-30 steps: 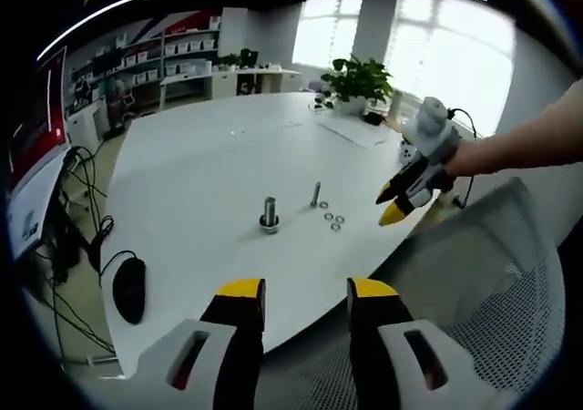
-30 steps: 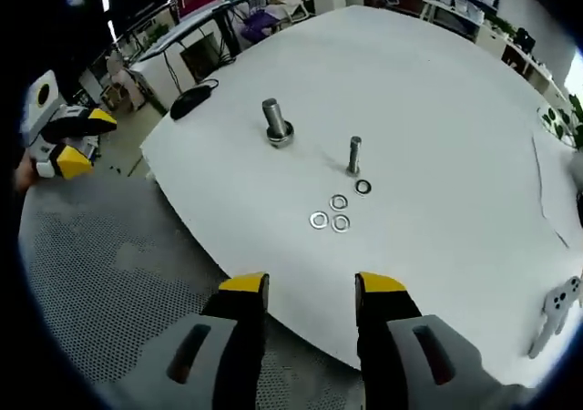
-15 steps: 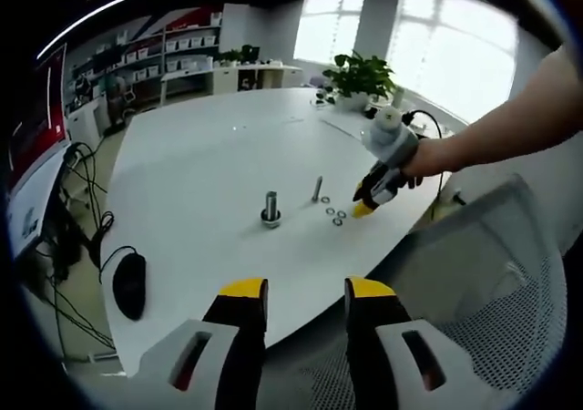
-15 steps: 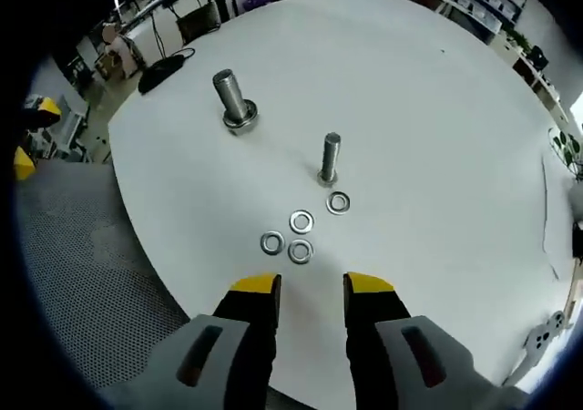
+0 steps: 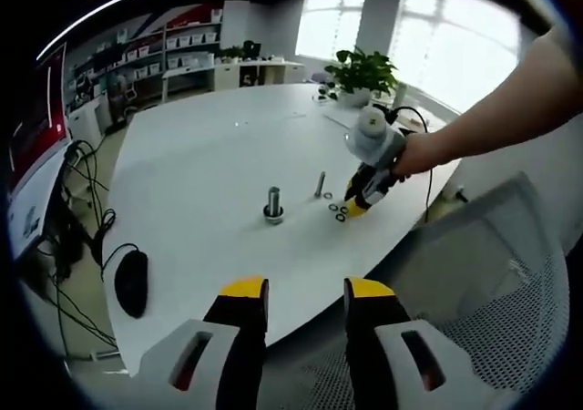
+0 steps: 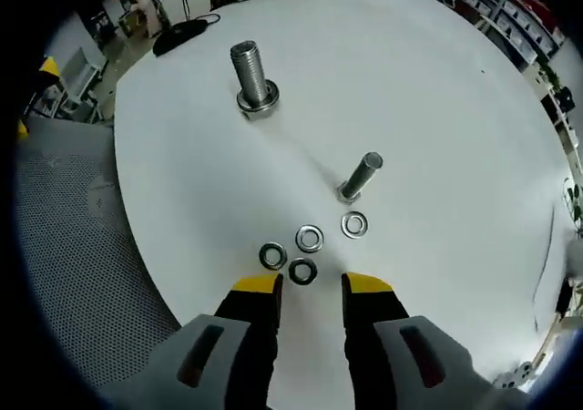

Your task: Place the washer onto the threaded stud by aligning its center hole with the stud, sliding it down to the base, and recovering from edge contact or off-axis alignment until the washer reaches the visible bottom stop.

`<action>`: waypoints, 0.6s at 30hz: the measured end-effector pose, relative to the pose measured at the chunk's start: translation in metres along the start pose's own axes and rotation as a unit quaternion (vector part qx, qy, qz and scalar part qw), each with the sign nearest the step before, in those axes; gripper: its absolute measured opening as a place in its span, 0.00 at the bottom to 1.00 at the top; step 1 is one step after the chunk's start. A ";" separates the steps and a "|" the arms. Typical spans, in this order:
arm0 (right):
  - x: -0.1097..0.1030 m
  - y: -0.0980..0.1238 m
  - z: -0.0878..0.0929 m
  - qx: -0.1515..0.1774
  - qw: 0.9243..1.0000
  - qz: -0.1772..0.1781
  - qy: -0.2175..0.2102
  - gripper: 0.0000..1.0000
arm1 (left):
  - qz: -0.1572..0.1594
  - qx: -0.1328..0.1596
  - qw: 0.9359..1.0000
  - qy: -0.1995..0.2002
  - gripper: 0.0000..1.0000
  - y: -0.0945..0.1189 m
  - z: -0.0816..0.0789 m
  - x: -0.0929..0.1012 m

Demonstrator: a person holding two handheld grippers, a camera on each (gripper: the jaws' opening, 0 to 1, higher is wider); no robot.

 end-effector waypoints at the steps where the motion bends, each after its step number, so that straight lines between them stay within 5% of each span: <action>1: 0.000 0.000 -0.001 0.001 1.000 -0.001 0.000 0.29 | -0.001 0.002 1.000 0.000 0.31 0.000 0.000 0.000; 18: 0.000 -0.002 -0.008 -0.048 0.993 -0.031 0.101 0.22 | -0.001 -0.011 1.000 -0.005 0.30 -0.002 0.002 0.001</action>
Point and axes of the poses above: the point that each gripper's makers call its tool centre point, and the gripper's own axes: y roughly backward along the fingers, x roughly to its right, z roughly out of its underside, the point moved 6 cm from there along y, roughly backward along the fingers, and after that the axes turned 2 degrees about x, right-handed, at the moved point
